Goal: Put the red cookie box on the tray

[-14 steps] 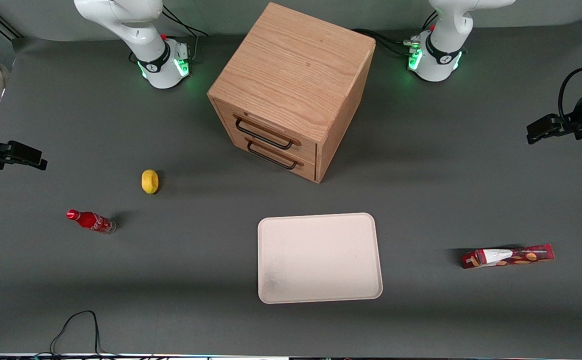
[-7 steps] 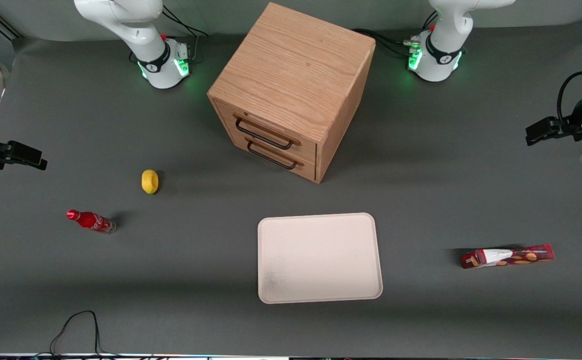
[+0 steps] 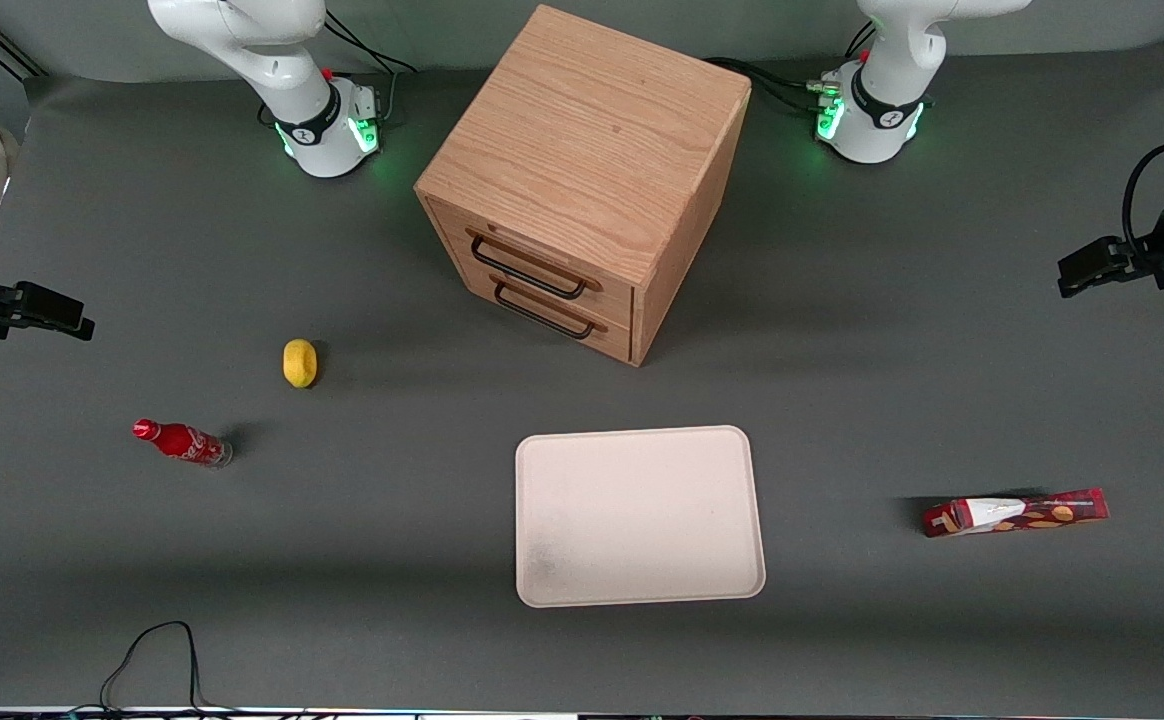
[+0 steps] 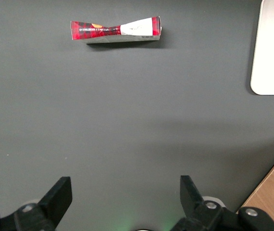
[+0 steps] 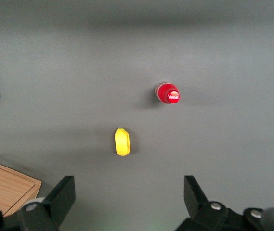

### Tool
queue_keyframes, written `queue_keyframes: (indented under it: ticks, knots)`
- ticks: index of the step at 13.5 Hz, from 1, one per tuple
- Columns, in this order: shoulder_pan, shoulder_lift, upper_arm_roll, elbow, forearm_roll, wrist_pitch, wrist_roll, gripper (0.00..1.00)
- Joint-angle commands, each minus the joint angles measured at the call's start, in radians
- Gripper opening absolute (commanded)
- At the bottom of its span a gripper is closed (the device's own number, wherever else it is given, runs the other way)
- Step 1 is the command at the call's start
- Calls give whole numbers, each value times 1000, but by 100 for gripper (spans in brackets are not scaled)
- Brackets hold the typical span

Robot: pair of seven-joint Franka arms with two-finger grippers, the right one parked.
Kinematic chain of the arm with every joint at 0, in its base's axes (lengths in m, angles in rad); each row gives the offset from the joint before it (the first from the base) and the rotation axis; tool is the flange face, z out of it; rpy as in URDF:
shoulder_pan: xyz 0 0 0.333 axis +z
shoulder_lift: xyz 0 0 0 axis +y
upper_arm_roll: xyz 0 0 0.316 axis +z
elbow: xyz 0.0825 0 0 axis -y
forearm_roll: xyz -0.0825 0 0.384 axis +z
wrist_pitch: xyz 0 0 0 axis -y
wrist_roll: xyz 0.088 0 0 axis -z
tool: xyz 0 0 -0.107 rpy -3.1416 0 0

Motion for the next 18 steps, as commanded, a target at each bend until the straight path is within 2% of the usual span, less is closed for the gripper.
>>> queue_keyframes:
  ticks: [1, 5, 8, 11, 15, 16, 18]
  knots:
    - [-6, 42, 2, 80, 8, -49, -2, 100]
    - [6, 83, 6, 119, 8, -49, 84, 100]
    - [19, 143, 9, 206, 14, -53, 258, 100]
    - [54, 194, 12, 286, 29, -52, 615, 98]
    - [128, 341, 11, 505, 34, -50, 1181, 97]
    - [135, 379, 9, 563, 32, -55, 1286, 97]
    - [135, 403, 9, 588, 32, -50, 1399, 97]
